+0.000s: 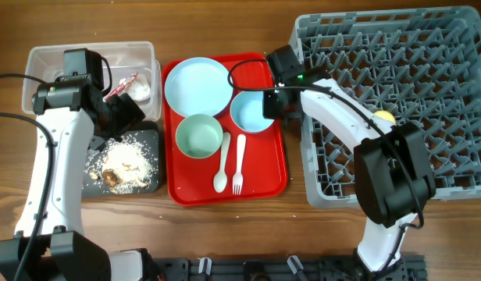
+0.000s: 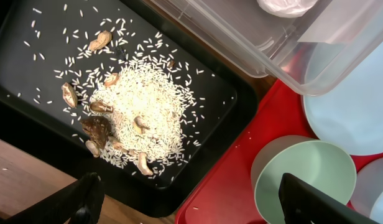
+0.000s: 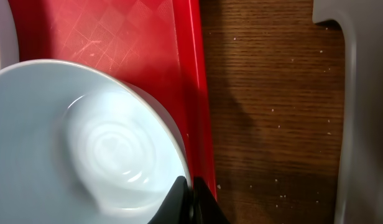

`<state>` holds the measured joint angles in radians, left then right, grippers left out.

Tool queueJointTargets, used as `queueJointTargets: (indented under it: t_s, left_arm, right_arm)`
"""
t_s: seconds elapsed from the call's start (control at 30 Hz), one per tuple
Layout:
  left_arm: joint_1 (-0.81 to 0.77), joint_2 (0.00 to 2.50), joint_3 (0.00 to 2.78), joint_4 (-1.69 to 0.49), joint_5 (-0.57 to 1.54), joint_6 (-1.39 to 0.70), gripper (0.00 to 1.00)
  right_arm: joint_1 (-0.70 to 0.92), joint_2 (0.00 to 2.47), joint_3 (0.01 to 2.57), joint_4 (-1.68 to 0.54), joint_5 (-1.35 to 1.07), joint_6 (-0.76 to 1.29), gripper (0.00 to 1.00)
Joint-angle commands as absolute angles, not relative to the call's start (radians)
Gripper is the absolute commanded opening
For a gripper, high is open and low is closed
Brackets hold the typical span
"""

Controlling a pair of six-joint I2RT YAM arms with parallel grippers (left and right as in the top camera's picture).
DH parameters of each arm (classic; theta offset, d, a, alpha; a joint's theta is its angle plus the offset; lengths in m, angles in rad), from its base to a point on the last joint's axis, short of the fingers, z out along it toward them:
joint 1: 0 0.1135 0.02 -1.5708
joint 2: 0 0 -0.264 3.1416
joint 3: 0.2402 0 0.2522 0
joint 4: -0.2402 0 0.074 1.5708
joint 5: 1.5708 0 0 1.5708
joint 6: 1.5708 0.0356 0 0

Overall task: Sort waste into correct bins and load items into the dishwasher rack
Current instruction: 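Grasp the light blue bowl with the right gripper and place it in the rack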

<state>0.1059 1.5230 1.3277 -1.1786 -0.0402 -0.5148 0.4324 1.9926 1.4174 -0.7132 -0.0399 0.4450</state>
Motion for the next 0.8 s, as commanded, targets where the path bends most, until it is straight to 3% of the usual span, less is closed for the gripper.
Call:
queueJointTargets:
  t_s: [0.0,0.1,0.23,0.37,0.5,0.77]
  left_arm:
    - [0.109,1.507,1.329,-1.179,-0.050,-0.532,0.91]
    - [0.109,1.507,1.329,-1.179,-0.050,-0.532,0.91]
    - [0.109,1.507,1.329,-1.179,-0.050,-0.532,0.91]
    - [0.109,1.507,1.329,-1.171,-0.050,-0.532,0.91]
    - [0.109,1.507,1.329,-1.160,-0.050,-0.532,0.91]
    - [0.109,1.507,1.329,-1.160,-0.050,-0.532,0.91]
  right_arm:
    - [0.435,1.995,1.423,-0.722,-0.022,0.444,0.04]
    - [0.434,1.897,1.467,-0.738,0.054,0.405,0.04]
    - [0.422,1.682,1.505,-0.691,0.377,0.288,0.04]
    - [0.387,1.612,1.505,-0.427,0.692,-0.223,0.04]
    - [0.324,1.618,1.502,-0.169,0.801,-0.622,0.04]
    - [0.276,1.781,1.497,-0.015,0.948,-0.626,0.04]
